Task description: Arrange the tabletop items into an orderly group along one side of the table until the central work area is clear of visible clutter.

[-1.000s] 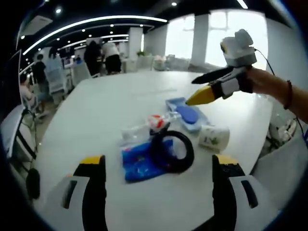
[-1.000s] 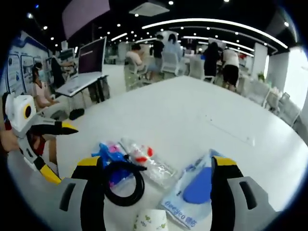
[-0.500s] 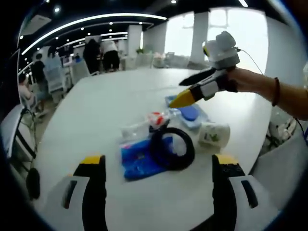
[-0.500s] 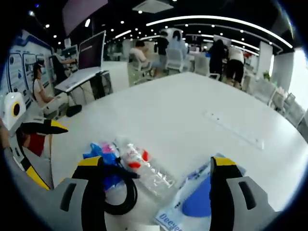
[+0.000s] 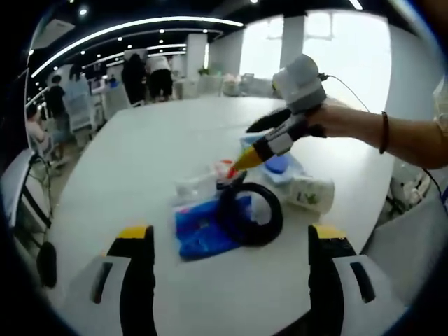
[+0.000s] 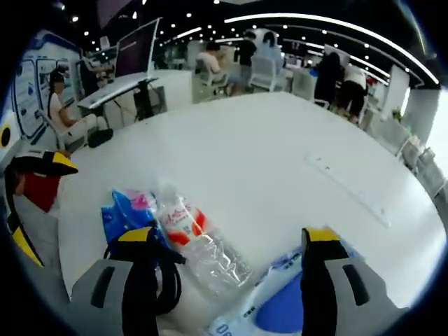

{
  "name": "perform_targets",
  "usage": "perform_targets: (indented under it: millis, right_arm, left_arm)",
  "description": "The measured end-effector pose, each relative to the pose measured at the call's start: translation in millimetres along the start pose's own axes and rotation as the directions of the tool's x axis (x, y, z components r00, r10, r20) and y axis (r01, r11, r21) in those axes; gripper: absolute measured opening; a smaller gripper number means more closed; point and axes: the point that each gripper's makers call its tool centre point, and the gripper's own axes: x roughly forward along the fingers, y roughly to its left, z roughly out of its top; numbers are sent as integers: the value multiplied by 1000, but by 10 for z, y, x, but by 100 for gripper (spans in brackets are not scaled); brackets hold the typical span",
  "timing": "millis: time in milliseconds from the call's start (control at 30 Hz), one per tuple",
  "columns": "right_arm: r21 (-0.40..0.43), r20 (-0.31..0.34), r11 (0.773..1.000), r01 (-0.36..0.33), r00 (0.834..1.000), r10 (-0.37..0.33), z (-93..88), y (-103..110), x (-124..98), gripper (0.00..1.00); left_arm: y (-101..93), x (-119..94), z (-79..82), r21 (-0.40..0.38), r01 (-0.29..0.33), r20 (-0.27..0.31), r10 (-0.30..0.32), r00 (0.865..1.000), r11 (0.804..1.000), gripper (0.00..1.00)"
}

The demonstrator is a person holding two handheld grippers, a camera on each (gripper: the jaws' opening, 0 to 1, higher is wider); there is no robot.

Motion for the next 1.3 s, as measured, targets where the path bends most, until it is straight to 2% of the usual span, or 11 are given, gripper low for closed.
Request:
perform_targets:
  millis: [100,200,333,433,533,667,800,1000,1100,1200,1300]
  right_arm:
    - [-49,-13,999,4,1000,-5,-8,-2,42,78]
    - [-59,-23,998,-19,1000,17,-23,38,87,78]
    - [-100,-32,994,-38,999,35,-44,76,140,74]
    - [-89,-39,993,-76,997,73,-55,125,181,71]
    - [-112,-45,990,-90,995,85,-37,139,212,69]
    - [-191,-88,968,-166,985,151,-10,257,234,61]
    - [-243,-114,956,-164,984,140,24,266,281,60]
    - [-229,-177,950,-212,969,174,-10,286,344,56]
    - [-209,-212,944,-257,954,213,-35,343,366,51]
    - [-212,-232,939,-271,947,221,-43,378,386,47]
    - [-201,-250,940,-277,942,224,-60,405,408,44]
  left_arm:
    - [0,0,9,8,-3,3,3,1000,1000,88]
    - [4,3,7,3,-4,1,4,1000,1000,88]
    - [10,-2,14,-6,-2,4,2,1000,1000,88]
    - [34,-6,6,-10,-10,0,10,1000,1000,88]
    - [43,-11,4,-20,-11,-1,11,1000,1000,88]
    - [45,-14,24,-23,-12,8,13,1000,1000,88]
    - [48,-13,27,-20,-14,8,14,1000,1000,87]
    - [43,-12,22,-27,-9,7,9,1000,1000,87]
    - [45,-17,31,-36,-6,12,6,1000,999,87]
    - [46,-19,28,-39,-5,11,6,1000,999,86]
    - [26,-20,90,-51,4,45,-2,999,999,87]
